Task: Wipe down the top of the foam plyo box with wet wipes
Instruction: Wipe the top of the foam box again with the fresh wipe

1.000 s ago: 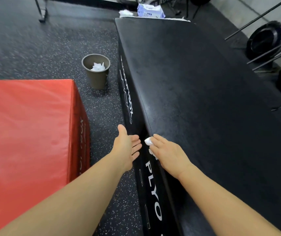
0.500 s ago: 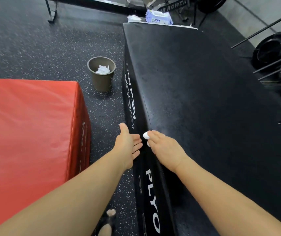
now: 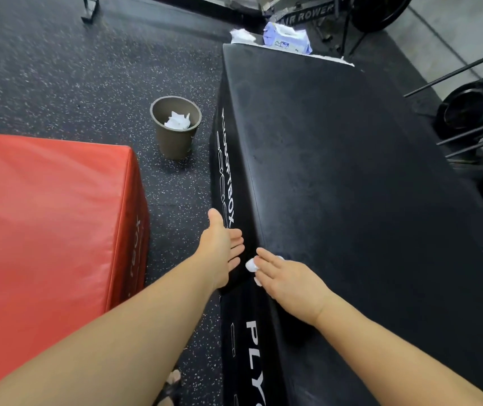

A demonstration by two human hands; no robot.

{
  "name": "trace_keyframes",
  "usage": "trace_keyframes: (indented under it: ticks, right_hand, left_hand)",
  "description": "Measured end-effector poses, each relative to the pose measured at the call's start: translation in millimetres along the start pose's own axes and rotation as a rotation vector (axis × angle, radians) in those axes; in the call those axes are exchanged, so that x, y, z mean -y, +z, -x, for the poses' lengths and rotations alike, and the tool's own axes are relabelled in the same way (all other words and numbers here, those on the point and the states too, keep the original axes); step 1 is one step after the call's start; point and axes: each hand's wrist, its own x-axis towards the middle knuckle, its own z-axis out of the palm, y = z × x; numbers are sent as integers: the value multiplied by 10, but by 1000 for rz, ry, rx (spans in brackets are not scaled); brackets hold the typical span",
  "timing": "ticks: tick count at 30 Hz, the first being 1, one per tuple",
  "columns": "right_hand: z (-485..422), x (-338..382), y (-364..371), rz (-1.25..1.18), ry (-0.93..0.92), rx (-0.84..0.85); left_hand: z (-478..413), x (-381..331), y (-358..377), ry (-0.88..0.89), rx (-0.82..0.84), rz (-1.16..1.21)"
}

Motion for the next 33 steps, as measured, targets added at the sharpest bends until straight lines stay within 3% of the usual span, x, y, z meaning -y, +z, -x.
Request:
trace_keyframes:
  ticks: [4,11,16,21,24,33]
  right_hand:
    - [-262,-253,-45,-82,35,60]
    - [-736,-688,-46,-78,94,-98]
    - [-1078,-988,58,-115,82,143]
    - [-1024,-916,-54,-155,136,126]
    - [-779,-751,-153,-122,98,35]
    - [-541,-690,-132,16,-218,134]
  left_hand:
    - [-168,-172,-15,-18,-4,-11]
    - [-474,-420,-4,-29,1,-2]
    - [-601,-530,10,-31,-1,-6]
    - [-631,-610,20,-41,2,-16]
    - [-628,-682,32,-44,-2,-21]
    - [-578,-917,75,-48,7,-21]
